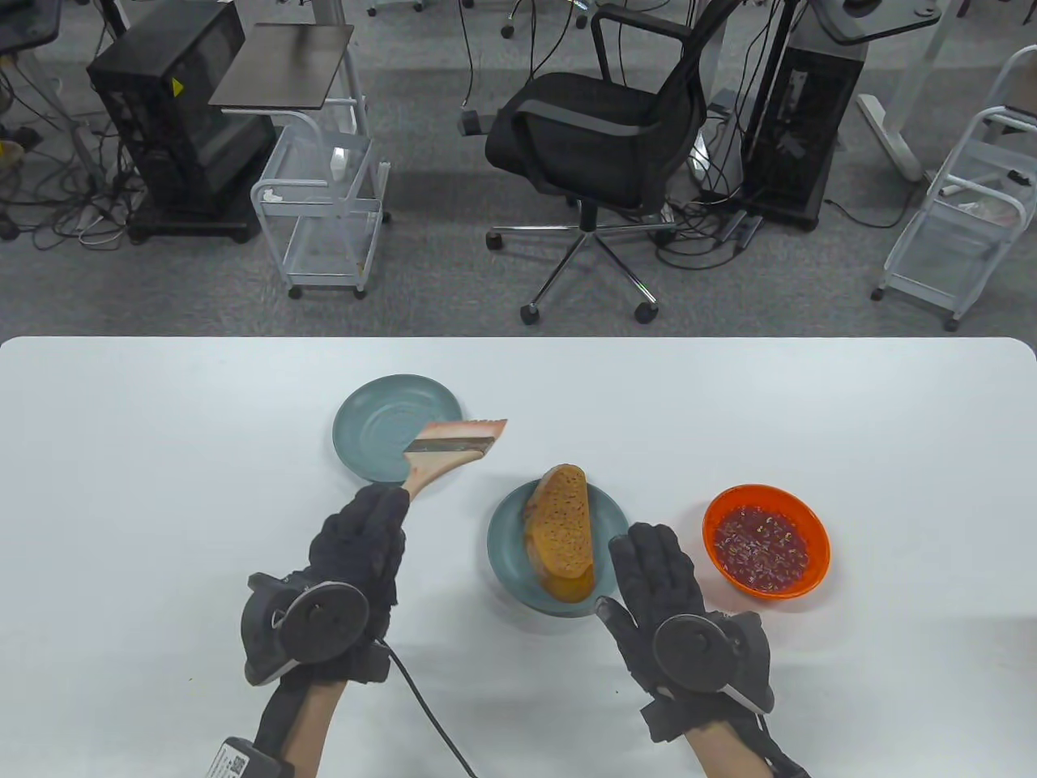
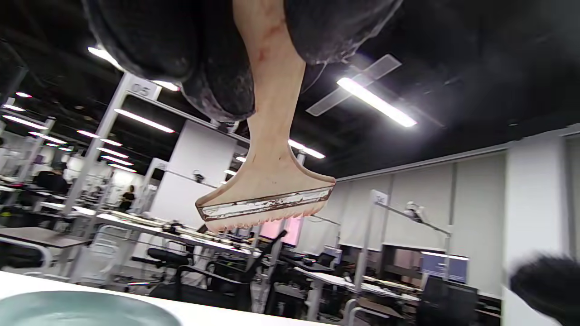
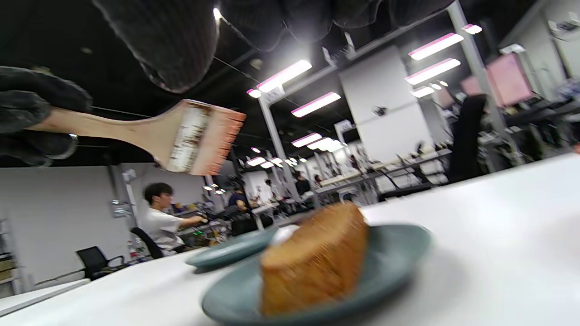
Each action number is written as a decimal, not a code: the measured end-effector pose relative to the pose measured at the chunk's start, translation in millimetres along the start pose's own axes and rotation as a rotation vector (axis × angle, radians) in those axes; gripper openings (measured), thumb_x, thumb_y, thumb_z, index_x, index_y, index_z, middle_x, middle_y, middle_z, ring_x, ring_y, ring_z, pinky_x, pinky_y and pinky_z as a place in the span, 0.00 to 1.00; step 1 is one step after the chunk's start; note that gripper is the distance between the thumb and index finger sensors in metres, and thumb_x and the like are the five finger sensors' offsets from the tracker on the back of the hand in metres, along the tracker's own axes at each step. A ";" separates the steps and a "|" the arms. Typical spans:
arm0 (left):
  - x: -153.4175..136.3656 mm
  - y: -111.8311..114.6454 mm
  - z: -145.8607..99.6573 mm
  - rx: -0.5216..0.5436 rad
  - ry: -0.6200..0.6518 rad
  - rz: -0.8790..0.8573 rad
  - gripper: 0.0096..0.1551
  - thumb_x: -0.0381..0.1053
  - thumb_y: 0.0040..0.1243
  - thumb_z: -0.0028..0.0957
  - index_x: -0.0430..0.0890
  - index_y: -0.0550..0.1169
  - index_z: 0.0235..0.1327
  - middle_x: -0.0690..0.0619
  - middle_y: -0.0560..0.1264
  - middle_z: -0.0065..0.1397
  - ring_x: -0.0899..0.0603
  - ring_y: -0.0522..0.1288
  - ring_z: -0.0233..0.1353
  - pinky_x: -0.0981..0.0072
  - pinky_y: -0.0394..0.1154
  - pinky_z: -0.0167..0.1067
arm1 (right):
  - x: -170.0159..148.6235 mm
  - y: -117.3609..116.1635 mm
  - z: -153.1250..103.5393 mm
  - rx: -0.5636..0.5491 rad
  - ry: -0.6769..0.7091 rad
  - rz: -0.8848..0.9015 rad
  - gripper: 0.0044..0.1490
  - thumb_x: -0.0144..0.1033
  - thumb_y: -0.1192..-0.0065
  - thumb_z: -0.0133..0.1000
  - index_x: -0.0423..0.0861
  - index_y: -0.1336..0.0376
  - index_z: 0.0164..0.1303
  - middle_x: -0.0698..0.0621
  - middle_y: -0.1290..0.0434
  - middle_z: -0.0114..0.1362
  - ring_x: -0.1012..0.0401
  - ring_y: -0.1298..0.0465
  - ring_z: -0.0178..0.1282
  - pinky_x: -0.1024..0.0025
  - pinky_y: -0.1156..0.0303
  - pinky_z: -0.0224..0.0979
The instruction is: Dip brush into ketchup and spread onto bread slice
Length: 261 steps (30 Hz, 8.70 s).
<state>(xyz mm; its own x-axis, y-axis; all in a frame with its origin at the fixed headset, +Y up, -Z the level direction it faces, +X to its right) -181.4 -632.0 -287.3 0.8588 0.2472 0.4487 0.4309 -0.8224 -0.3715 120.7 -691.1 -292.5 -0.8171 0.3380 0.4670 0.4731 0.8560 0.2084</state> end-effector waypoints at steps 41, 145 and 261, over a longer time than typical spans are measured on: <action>81.5 22.0 -23.1 0.056 0.218 -0.124 0.34 0.52 0.63 0.63 0.45 0.67 0.79 0.40 0.66 0.80 0.33 0.78 0.66 0.37 0.71 0.61 | 50.2 -14.5 17.1 -0.102 0.174 -0.265 0.29 0.34 0.29 0.53 0.42 0.31 0.65 0.36 0.21 0.61 0.45 0.13 0.54 0.55 0.13 0.48; 2.2 195.2 0.2 -0.784 -0.232 -0.036 0.35 0.57 0.55 0.67 0.48 0.61 0.84 0.47 0.51 0.86 0.32 0.45 0.84 0.40 0.44 0.72 | -73.5 -15.8 77.3 -0.331 -0.527 0.406 0.29 0.34 0.25 0.54 0.33 0.30 0.60 0.32 0.21 0.54 0.47 0.10 0.43 0.66 0.08 0.40; 0.4 201.7 -11.8 -0.831 -0.258 -0.083 0.36 0.57 0.51 0.69 0.48 0.55 0.85 0.45 0.44 0.86 0.29 0.51 0.83 0.34 0.54 0.70 | -86.4 -41.3 75.1 -0.292 -0.584 0.478 0.29 0.31 0.26 0.54 0.31 0.31 0.61 0.30 0.21 0.54 0.45 0.11 0.43 0.64 0.08 0.40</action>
<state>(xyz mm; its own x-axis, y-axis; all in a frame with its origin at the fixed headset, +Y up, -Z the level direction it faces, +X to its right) -97.4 -803.8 -352.5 0.9130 0.3481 0.2127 0.2392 -0.8792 0.4121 147.0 -726.3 -405.9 -0.5067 0.8604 0.0548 0.8157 0.4579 0.3534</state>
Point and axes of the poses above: the tracker on the back of each hand, its own x axis roughly to the thumb side, its own z axis roughly from the wrist to the fingertips, y = z × x, the point moved 4 cm from there along z, roughly from the wrist to the fingertips
